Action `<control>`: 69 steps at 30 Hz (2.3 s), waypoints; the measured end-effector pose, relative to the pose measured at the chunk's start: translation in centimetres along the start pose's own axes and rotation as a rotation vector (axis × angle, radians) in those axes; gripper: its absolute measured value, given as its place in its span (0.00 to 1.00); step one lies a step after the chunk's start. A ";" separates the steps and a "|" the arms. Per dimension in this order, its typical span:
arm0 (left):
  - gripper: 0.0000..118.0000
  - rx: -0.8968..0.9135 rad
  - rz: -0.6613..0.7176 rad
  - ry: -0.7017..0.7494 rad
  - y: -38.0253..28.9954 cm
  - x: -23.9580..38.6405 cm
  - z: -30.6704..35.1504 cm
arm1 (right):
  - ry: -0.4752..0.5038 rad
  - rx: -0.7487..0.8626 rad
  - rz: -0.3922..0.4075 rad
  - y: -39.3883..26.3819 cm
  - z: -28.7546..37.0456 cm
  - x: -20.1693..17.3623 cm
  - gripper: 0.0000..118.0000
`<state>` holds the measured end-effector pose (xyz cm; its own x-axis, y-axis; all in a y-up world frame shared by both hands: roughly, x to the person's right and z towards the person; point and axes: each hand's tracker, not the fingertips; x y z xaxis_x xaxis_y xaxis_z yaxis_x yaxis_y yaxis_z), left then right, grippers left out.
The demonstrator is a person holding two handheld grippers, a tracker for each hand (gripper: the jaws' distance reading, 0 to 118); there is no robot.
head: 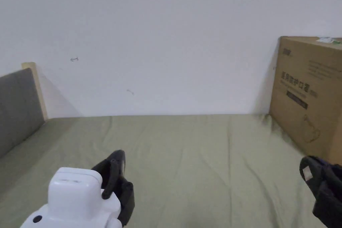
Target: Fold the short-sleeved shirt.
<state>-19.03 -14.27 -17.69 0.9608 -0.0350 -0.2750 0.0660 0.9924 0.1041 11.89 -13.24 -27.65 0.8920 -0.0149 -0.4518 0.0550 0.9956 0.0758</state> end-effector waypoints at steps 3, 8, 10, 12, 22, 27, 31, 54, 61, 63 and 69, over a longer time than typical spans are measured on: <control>0.00 -0.008 -0.006 0.024 0.2 1.6 -0.2 | -0.054 0.040 0.056 -1.4 -0.6 1.3 0.04; 0.00 -0.058 0.026 0.033 -1.6 3.3 0.9 | -0.144 -0.073 -0.089 -4.0 -0.1 3.1 0.04; 0.00 -0.083 0.046 -0.001 -2.1 3.6 1.3 | -0.128 -0.075 -0.080 -4.5 0.4 3.4 0.04; 0.00 -0.080 0.020 -0.010 -2.2 4.0 1.9 | -0.129 -0.081 -0.047 -4.7 0.7 3.5 0.04; 1.00 -0.099 -0.005 0.017 -1.9 4.0 3.0 | -0.121 -0.037 0.009 -3.5 1.9 2.4 0.78; 1.00 -0.060 -0.001 0.038 -0.7 4.1 4.2 | -0.109 -0.030 -0.003 -3.5 2.2 2.1 0.95; 1.00 -0.064 -0.006 0.034 -1.4 3.9 4.0 | -0.121 -0.017 -0.001 -3.6 2.6 1.8 0.98; 1.00 -0.074 0.003 0.014 -0.7 3.3 4.7 | -0.046 -0.045 0.062 -2.9 3.7 -0.4 1.00; 1.00 -0.092 0.035 -0.003 -0.6 3.0 4.5 | -0.019 -0.059 0.066 -2.9 3.4 -0.5 1.00; 1.00 -0.094 0.036 -0.003 -0.6 2.9 4.4 | -0.003 -0.062 0.075 -2.8 3.3 -0.5 1.00; 1.00 -0.112 0.048 0.029 -0.5 2.8 3.8 | -0.003 -0.067 0.071 -2.8 3.1 -0.7 1.00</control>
<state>-15.34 -15.30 -14.84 0.9539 0.0151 -0.2997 -0.0124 0.9999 0.0110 12.54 -16.27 -24.81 0.8938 0.0562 -0.4449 -0.0388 0.9981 0.0481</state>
